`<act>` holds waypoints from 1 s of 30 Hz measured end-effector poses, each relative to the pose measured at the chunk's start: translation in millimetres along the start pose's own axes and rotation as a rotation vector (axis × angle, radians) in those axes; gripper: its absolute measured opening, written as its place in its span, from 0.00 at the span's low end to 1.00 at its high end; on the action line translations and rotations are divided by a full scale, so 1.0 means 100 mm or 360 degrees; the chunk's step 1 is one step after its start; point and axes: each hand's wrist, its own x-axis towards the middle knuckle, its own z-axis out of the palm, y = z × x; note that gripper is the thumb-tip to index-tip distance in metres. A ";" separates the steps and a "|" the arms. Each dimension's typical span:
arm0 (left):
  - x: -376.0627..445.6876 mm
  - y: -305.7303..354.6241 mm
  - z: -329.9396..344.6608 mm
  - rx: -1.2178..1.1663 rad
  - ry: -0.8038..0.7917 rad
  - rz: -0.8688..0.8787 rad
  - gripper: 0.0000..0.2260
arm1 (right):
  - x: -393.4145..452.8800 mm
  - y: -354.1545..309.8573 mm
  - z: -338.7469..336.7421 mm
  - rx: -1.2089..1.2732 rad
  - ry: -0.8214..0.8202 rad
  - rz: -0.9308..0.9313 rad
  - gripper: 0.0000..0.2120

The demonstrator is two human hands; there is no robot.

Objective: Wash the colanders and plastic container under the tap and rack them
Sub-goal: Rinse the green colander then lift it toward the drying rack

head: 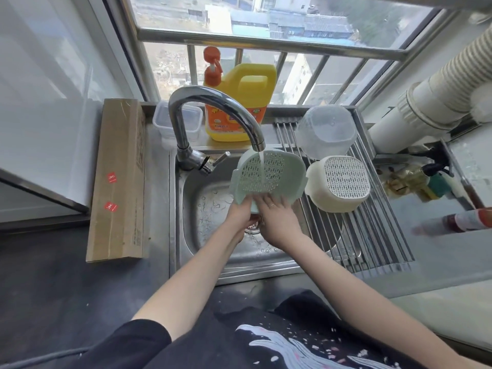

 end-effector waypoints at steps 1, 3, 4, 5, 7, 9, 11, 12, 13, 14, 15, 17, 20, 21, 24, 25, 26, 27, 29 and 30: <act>0.01 -0.01 -0.01 0.0004 0.0002 -0.0002 0.14 | -0.03 0.01 -0.01 0.0137 -0.0012 -0.0118 0.35; 0.00 -0.01 -0.01 -0.0047 -0.0029 -0.0058 0.14 | -0.06 0.06 -0.08 0.0213 0.0011 -0.0246 0.35; -0.01 -0.01 -0.01 -0.0083 -0.0051 -0.0083 0.13 | -0.07 0.12 -0.10 0.0098 0.0049 -0.0253 0.35; -0.03 -0.02 -0.02 -0.0123 -0.0072 -0.0098 0.12 | -0.06 0.19 -0.11 -0.0074 0.0113 -0.0226 0.35; -0.03 -0.04 -0.03 -0.0169 -0.0107 -0.0116 0.10 | -0.05 0.29 -0.13 -0.0391 0.0240 -0.0101 0.35; -0.05 -0.02 0.00 -0.0171 -0.0194 -0.0086 0.12 | -0.03 0.27 -0.10 -0.0388 0.0281 0.0036 0.35; -0.05 -0.01 0.01 -0.0182 -0.0236 -0.0053 0.17 | 0.01 0.20 -0.01 -0.0120 0.0134 0.0042 0.38; -0.06 0.00 -0.01 -0.0176 -0.0232 -0.0047 0.18 | 0.02 0.16 -0.02 0.0142 0.0012 0.0013 0.40; -0.08 0.01 -0.05 -0.0162 -0.0220 -0.0043 0.19 | 0.02 0.12 -0.07 0.0505 -0.0079 0.0015 0.41; -0.08 0.00 -0.09 -0.0142 -0.0211 -0.0042 0.20 | 0.00 0.11 -0.11 0.0991 -0.0116 0.0098 0.41; -0.06 -0.03 -0.14 -0.0129 -0.0211 -0.0053 0.22 | -0.01 0.11 -0.18 0.1560 -0.0093 0.0261 0.39; -0.07 -0.06 -0.21 -0.0089 -0.0201 -0.0057 0.23 | 0.00 0.19 -0.27 0.2646 0.0059 0.0604 0.34; -0.07 -0.06 -0.24 -0.0085 -0.0152 -0.0046 0.23 | 0.04 0.26 -0.37 0.3719 -0.0065 0.0872 0.19; -0.06 -0.05 -0.24 -0.0096 -0.0130 -0.0042 0.24 | 0.07 0.27 -0.40 0.3834 -0.0155 0.0928 0.17; -0.05 -0.05 -0.26 -0.0132 -0.0069 -0.0039 0.25 | 0.20 0.24 -0.39 0.3821 -0.0294 0.1031 0.23; -0.05 -0.04 -0.26 -0.0135 -0.0056 -0.0045 0.25 | 0.25 0.21 -0.38 0.3798 -0.0335 0.1074 0.24; -0.06 -0.04 -0.27 -0.0137 -0.0049 -0.0056 0.25 | 0.29 0.17 -0.37 0.3772 -0.0377 0.1111 0.24; -0.06 -0.04 -0.28 -0.0149 -0.0051 -0.0074 0.25 | 0.32 0.14 -0.36 0.3729 -0.0417 0.1148 0.24; -0.05 -0.06 -0.31 -0.0177 -0.0060 -0.0131 0.25 | 0.37 0.06 -0.36 0.3562 -0.0452 0.1135 0.21; -0.04 -0.07 -0.32 -0.0187 -0.0062 -0.0159 0.25 | 0.38 0.02 -0.36 0.3423 -0.0429 0.1089 0.19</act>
